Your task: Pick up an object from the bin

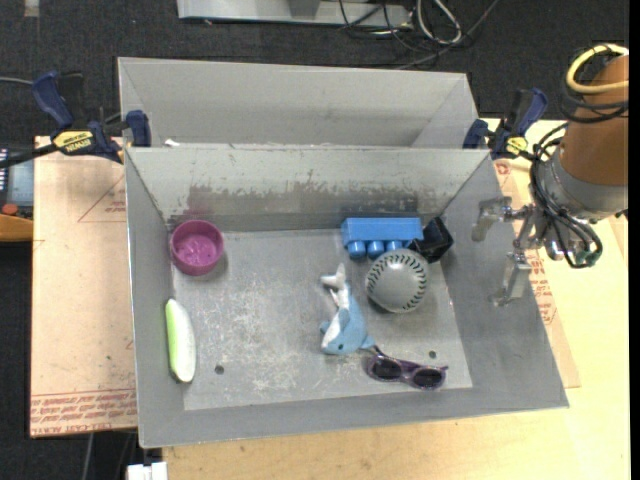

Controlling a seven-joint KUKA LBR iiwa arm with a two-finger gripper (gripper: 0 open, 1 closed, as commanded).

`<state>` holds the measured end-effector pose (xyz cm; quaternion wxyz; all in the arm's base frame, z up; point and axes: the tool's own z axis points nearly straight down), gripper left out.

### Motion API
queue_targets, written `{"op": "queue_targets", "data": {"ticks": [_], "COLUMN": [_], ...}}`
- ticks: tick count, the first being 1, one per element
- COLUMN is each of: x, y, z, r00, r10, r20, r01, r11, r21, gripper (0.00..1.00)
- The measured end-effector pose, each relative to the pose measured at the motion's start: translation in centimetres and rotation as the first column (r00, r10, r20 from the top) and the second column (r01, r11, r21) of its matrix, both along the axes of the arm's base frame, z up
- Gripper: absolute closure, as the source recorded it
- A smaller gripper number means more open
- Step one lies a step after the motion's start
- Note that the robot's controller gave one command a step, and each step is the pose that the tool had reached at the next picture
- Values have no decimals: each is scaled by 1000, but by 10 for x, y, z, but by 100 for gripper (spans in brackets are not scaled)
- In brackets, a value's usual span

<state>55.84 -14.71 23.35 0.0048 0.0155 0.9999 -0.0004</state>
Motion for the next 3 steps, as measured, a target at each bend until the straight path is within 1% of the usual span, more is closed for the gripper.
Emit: {"op": "queue_targets", "data": {"ticks": [1,2,3], "x": [6,-32,10], "y": [1,3,0], "z": [-40,13,-61], "r00": [1000,1000,941], "r10": [-4,1,-338], "r20": [-9,4,-7], "r01": [5,-1,338], "r11": [1000,1000,941], "r21": [3,-1,4], "gripper": [0,0,0]}}
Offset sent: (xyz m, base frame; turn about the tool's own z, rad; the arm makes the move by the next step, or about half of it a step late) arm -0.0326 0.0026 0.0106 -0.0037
